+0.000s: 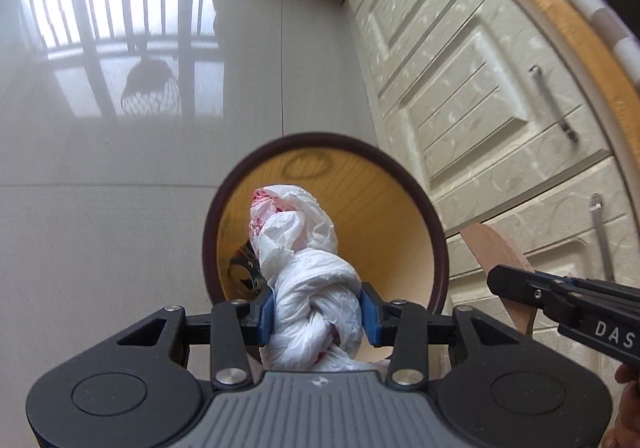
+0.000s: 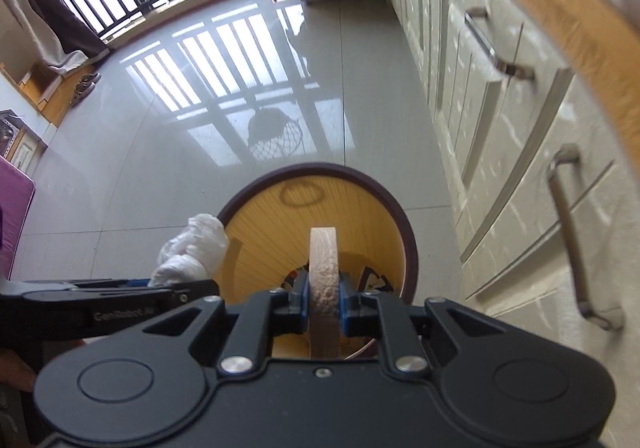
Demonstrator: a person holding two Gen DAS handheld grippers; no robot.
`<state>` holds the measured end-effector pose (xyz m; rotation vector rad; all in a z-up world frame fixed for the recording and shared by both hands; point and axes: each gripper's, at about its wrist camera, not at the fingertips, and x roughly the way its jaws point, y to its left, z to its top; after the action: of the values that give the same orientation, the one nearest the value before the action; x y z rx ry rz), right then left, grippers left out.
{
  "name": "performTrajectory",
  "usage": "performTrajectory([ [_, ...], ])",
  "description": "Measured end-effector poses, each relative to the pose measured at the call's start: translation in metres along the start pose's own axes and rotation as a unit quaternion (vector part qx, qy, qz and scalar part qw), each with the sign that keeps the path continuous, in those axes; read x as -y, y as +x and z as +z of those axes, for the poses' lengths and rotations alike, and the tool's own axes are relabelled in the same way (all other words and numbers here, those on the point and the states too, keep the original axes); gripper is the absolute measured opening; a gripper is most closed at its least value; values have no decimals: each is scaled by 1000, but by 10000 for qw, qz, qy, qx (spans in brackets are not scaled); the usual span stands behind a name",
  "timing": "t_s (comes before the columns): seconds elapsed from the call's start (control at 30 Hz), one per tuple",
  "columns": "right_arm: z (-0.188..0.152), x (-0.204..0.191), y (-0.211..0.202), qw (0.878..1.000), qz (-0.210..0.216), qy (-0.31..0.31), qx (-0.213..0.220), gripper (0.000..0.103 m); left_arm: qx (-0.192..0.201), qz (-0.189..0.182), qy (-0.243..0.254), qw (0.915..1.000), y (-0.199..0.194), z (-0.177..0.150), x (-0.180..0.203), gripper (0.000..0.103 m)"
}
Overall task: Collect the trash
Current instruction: 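Carry the white wad and cardboard strip with both tools over the wastebasket, then open left tool dropping the white wad while right tool drops the cardboard strip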
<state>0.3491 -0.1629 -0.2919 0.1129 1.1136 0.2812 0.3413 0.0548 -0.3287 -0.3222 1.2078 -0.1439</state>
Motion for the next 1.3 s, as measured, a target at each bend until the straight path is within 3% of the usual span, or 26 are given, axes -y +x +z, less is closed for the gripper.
performTrajectory([
  [0.17, 7, 4, 24, 9998, 19, 67, -181, 15, -228, -120, -247, 9994, 34, 10, -4, 44],
  [0.33, 18, 7, 40, 9996, 27, 96, -268, 15, -541, 26, -291, 9981, 57, 13, -6, 45],
  [0.43, 25, 4, 50, 9993, 72, 118, -358, 15, -724, 166, -319, 9967, 64, 13, -12, 59],
  [0.5, 29, 3, 57, 9990, 100, 96, -421, 15, -769, 275, -343, 9961, 66, 15, -14, 66],
  [0.73, 47, -4, 80, 9982, 237, -58, -549, 15, -870, 478, -251, 9947, 65, 21, -18, 68],
  [0.9, 62, -5, 85, 9993, 188, -34, -337, 31, -967, 574, -47, 9936, 64, 25, -16, 76],
  [1.3, 53, 9, 81, 9984, -76, -30, -566, 36, -929, 758, 549, 9913, 48, 37, 2, 95],
])
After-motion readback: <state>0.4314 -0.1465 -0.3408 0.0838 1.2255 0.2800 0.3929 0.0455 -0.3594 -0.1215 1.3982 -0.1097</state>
